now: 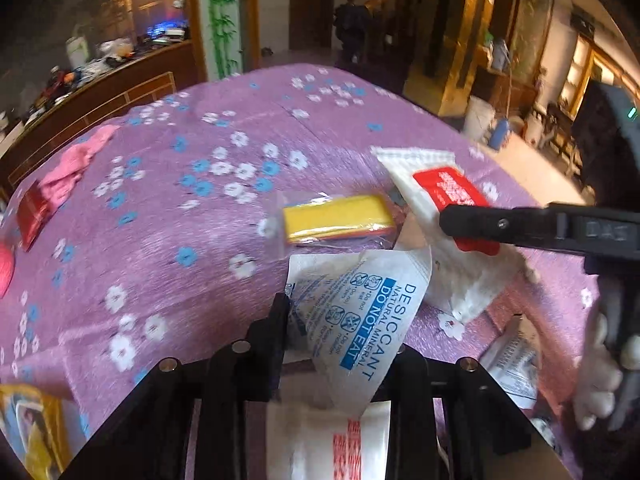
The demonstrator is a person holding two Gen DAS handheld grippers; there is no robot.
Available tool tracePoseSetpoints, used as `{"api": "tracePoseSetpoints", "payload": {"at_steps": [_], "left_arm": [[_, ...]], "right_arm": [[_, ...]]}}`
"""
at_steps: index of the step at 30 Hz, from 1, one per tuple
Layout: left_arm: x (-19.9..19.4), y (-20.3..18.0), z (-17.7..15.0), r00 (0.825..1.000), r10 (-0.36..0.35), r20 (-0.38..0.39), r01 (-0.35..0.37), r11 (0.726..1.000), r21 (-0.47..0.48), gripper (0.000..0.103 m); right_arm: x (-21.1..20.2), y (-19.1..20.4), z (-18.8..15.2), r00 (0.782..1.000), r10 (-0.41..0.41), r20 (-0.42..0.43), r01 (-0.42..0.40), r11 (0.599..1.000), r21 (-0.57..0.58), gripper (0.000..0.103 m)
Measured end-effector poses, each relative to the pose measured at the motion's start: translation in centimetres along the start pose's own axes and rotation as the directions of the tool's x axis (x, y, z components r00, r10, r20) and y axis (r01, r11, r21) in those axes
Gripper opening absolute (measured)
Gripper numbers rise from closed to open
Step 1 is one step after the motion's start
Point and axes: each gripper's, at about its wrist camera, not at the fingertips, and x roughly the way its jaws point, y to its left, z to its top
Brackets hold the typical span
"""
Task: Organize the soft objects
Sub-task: 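Grasp the blue-print desiccant packet with the left tool, then carry both packets into the tray and open both tools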
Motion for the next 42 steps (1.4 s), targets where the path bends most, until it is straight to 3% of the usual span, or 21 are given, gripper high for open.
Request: {"api": "tracePoseSetpoints", "payload": {"at_steps": [4, 11, 16, 20, 23, 25, 32, 34, 35, 36, 39, 42], "left_arm": [[-3.3, 1.5, -0.8, 0.998, -0.014, 0.062, 0.018, 0.997, -0.074, 0.029], [-12.5, 3.0, -4.7, 0.985, 0.007, 0.172, 0.017, 0.99, -0.142, 0.03], [-19.3, 5.8, -9.2, 0.972, 0.111, 0.207, -0.066, 0.975, -0.213, 0.03], [-23.1, 9.3, -13.2, 0.948, 0.237, 0.213, -0.168, 0.939, -0.299, 0.03], [-23.8, 12.1, -16.0, 0.942, 0.29, 0.17, -0.211, 0.903, -0.374, 0.03], [-24.0, 13.6, -17.3, 0.935, 0.324, 0.143, -0.246, 0.886, -0.393, 0.03], [-20.6, 18.6, -18.6, 0.94, 0.337, 0.058, -0.28, 0.857, -0.433, 0.032], [-19.3, 20.2, -18.5, 0.937, 0.349, 0.035, -0.298, 0.845, -0.444, 0.043], [-18.7, 21.1, -18.5, 0.933, 0.36, 0.019, -0.312, 0.831, -0.46, 0.055], [-18.2, 21.7, -18.4, 0.935, 0.355, 0.014, -0.308, 0.828, -0.468, 0.061], [-17.9, 22.9, -18.6, 0.941, 0.34, 0.006, -0.292, 0.817, -0.497, 0.061], [-19.1, 22.5, -19.1, 0.948, 0.314, 0.041, -0.252, 0.826, -0.505, 0.061]], "right_arm": [[-0.3, 0.1, 0.0, 0.999, 0.038, 0.015, -0.038, 0.999, 0.001, 0.026], [-0.6, 0.2, -0.1, 0.996, 0.078, 0.031, -0.078, 0.997, 0.001, 0.026], [-1.1, 0.1, -0.2, 0.993, 0.1, 0.056, -0.101, 0.995, 0.016, 0.027], [-1.9, 0.7, -0.3, 0.991, 0.104, 0.088, -0.105, 0.994, 0.006, 0.027], [-3.7, 2.0, -0.7, 0.989, 0.07, 0.132, -0.068, 0.998, -0.015, 0.027], [-5.2, 3.6, -1.6, 0.986, 0.103, 0.132, -0.099, 0.994, -0.036, 0.027], [-8.1, 11.8, -4.9, 0.987, 0.139, 0.076, -0.121, 0.971, -0.206, 0.027], [-7.5, 14.3, -6.1, 0.988, 0.151, 0.036, -0.138, 0.959, -0.247, 0.027], [-7.0, 15.3, -6.5, 0.988, 0.153, 0.017, -0.143, 0.954, -0.263, 0.027], [-6.3, 16.5, -7.1, 0.988, 0.155, -0.008, -0.151, 0.948, -0.279, 0.027], [-3.7, 19.9, -9.2, 0.983, 0.16, -0.088, -0.18, 0.93, -0.32, 0.027], [-0.7, 23.3, -11.3, 0.97, 0.169, -0.173, -0.221, 0.911, -0.349, 0.027]]}}
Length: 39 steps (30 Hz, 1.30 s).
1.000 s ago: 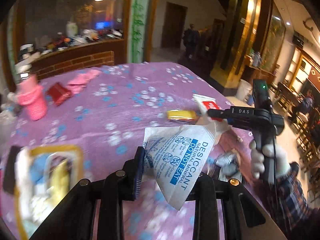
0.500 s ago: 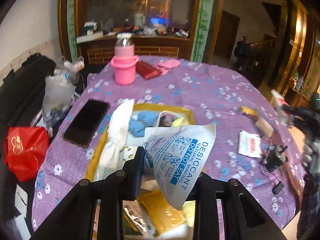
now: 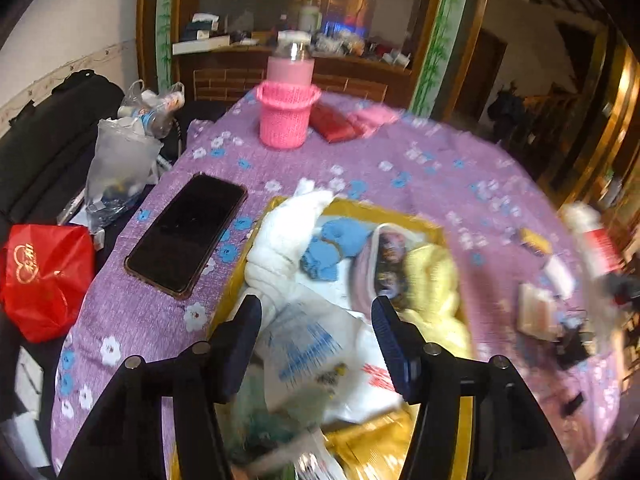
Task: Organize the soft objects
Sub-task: 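Carry both packets into the tray and open both tools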
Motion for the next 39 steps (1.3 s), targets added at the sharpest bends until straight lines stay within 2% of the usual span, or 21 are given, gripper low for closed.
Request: {"api": "tracePoseSetpoints", "payload": {"at_steps": [2, 6, 9, 12, 16, 22, 24, 27, 33, 35, 39], "left_arm": [[-2.1, 0.2, -0.6, 0.998, -0.045, 0.042, 0.046, 0.999, -0.017, 0.061], [-7.6, 1.3, -2.2, 0.98, -0.1, 0.173, 0.11, 0.993, -0.049, 0.075], [-11.2, 2.4, -4.2, 0.957, -0.076, 0.281, 0.1, 0.992, -0.074, 0.078], [-13.5, 3.9, -6.2, 0.937, -0.003, 0.351, 0.044, 0.993, -0.112, 0.08], [-14.2, 6.3, -7.8, 0.929, 0.056, 0.365, 0.012, 0.983, -0.183, 0.08], [-13.5, 8.1, -8.6, 0.935, 0.083, 0.346, -0.002, 0.974, -0.228, 0.08], [-13.2, 8.1, -8.7, 0.938, 0.079, 0.339, 0.001, 0.974, -0.228, 0.08], [-13.2, 7.4, -9.0, 0.938, 0.079, 0.336, -0.008, 0.978, -0.207, 0.081], [-13.2, 4.9, -9.2, 0.937, 0.088, 0.339, -0.039, 0.988, -0.15, 0.083], [-13.3, 3.9, -9.2, 0.935, 0.095, 0.341, -0.054, 0.99, -0.128, 0.088], [-13.3, 1.3, -9.2, 0.93, 0.13, 0.344, -0.105, 0.99, -0.088, 0.093]], "right_arm": [[2.3, 2.2, -0.1, 0.999, 0.028, -0.044, -0.03, 0.999, -0.026, 0.027], [6.3, 5.9, -0.1, 0.99, 0.079, -0.115, -0.086, 0.995, -0.051, 0.027], [9.4, 8.5, 0.0, 0.985, 0.078, -0.155, -0.091, 0.993, -0.078, 0.027], [12.6, 9.7, 0.1, 0.979, 0.064, -0.192, -0.079, 0.994, -0.074, 0.027], [16.1, 10.2, 0.2, 0.974, 0.037, -0.222, -0.049, 0.998, -0.051, 0.027], [19.0, 10.2, -0.1, 0.973, -0.051, -0.223, 0.043, 0.998, -0.039, 0.031], [19.1, 10.2, -0.3, 0.973, -0.066, -0.22, 0.057, 0.997, -0.045, 0.036], [17.7, 10.3, -0.5, 0.98, -0.046, -0.192, 0.037, 0.998, -0.05, 0.042], [11.4, 10.5, -1.6, 0.996, -0.073, -0.051, 0.066, 0.99, -0.125, 0.059], [9.6, 10.1, -2.3, 0.997, -0.082, -0.014, 0.08, 0.988, -0.135, 0.06], [6.2, 9.3, -4.4, 0.991, -0.113, 0.066, 0.121, 0.982, -0.145, 0.073]]}}
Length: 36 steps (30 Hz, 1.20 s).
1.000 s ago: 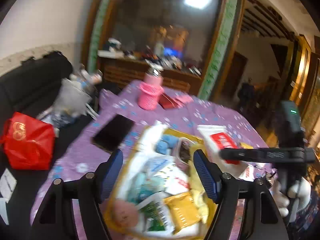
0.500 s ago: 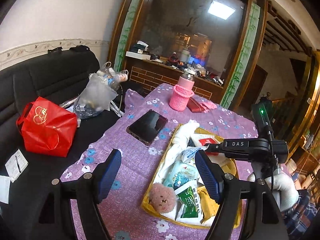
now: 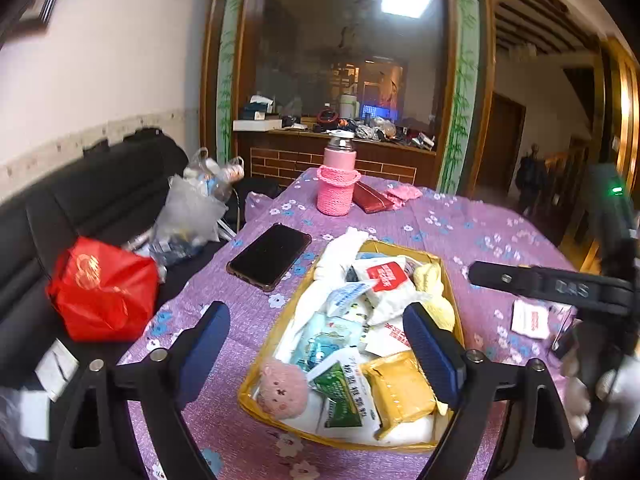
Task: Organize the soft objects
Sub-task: 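Carry both packets into the tray and open both tools, then move both tools back toward the remaining loose items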
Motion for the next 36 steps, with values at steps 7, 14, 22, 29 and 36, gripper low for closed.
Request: {"api": "tracePoseSetpoints", "payload": {"at_steps": [7, 14, 22, 29, 36], "left_arm": [[-0.2, -5.3, -0.5, 0.998, 0.054, -0.023, -0.051, 0.991, 0.122, 0.096], [0.2, -8.7, -1.2, 0.993, 0.096, -0.063, -0.084, 0.982, 0.171, 0.096], [-0.4, -11.3, -1.5, 0.991, 0.124, -0.052, -0.109, 0.966, 0.233, 0.096], [-0.6, -12.5, -1.7, 0.99, 0.128, -0.058, -0.109, 0.96, 0.257, 0.096], [-0.7, -13.4, -1.9, 0.989, 0.129, -0.068, -0.105, 0.955, 0.279, 0.096]], "right_arm": [[-3.4, -0.4, -3.6, 0.99, -0.122, 0.069, 0.128, 0.988, -0.082, 0.078], [-5.6, -1.7, -5.7, 0.978, -0.181, 0.103, 0.191, 0.976, -0.103, 0.08], [-7.5, -3.6, -6.3, 0.973, -0.192, 0.128, 0.202, 0.977, -0.069, 0.08], [-8.4, -4.7, -6.8, 0.971, -0.197, 0.134, 0.204, 0.978, -0.042, 0.08], [-9.5, -5.9, -7.0, 0.967, -0.207, 0.148, 0.211, 0.977, -0.013, 0.08]]}}
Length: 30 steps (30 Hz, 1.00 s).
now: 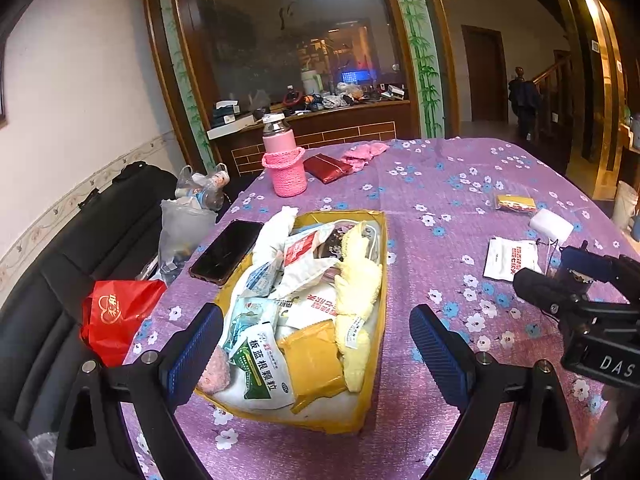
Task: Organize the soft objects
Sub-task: 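Move both tools back toward the remaining loose items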
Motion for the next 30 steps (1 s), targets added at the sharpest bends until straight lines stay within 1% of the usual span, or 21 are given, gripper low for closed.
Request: {"api": "tracePoseSetpoints", "payload": {"at_steps": [5, 13, 17, 19, 21, 24, 25, 27, 30], "left_arm": [[0.1, -1.0, 0.2, 1.0, -0.005, -0.009, 0.005, 1.0, 0.02, 0.096], [0.7, -2.9, 0.2, 0.999, -0.021, -0.03, 0.023, 0.998, 0.061, 0.096], [1.4, -4.2, 0.4, 0.998, -0.046, -0.051, 0.05, 0.995, 0.086, 0.096], [1.7, -5.1, 0.7, 0.994, -0.079, -0.07, 0.086, 0.991, 0.103, 0.096], [1.8, -5.7, 0.9, 0.988, -0.133, -0.075, 0.141, 0.985, 0.099, 0.096], [2.6, -7.6, 0.8, 0.967, -0.228, -0.114, 0.24, 0.964, 0.115, 0.096], [3.1, -8.4, 0.8, 0.957, -0.255, -0.136, 0.271, 0.955, 0.122, 0.096], [3.7, -9.6, 0.9, 0.944, -0.292, -0.151, 0.312, 0.941, 0.129, 0.096], [4.5, -11.1, 1.3, 0.931, -0.332, -0.153, 0.353, 0.924, 0.145, 0.096]], "right_arm": [[-0.7, -1.4, 0.1, 1.0, -0.018, 0.011, 0.017, 1.0, 0.024, 0.08], [-2.4, -5.7, -0.1, 0.997, -0.077, 0.027, 0.075, 0.993, 0.09, 0.081], [-3.4, -8.9, 0.1, 0.991, -0.131, 0.026, 0.127, 0.984, 0.121, 0.081], [-3.9, -10.7, 0.3, 0.986, -0.164, 0.026, 0.159, 0.978, 0.139, 0.081], [-4.2, -12.8, 0.6, 0.979, -0.205, 0.023, 0.199, 0.967, 0.156, 0.082], [-4.0, -16.3, 1.2, 0.968, -0.252, 0.017, 0.243, 0.947, 0.208, 0.084], [-3.8, -17.2, 1.5, 0.968, -0.25, 0.014, 0.24, 0.943, 0.23, 0.084], [-3.2, -19.5, 1.8, 0.973, -0.231, 0.018, 0.217, 0.934, 0.285, 0.084], [-2.1, -22.2, 1.9, 0.978, -0.208, 0.025, 0.186, 0.919, 0.347, 0.084]]}}
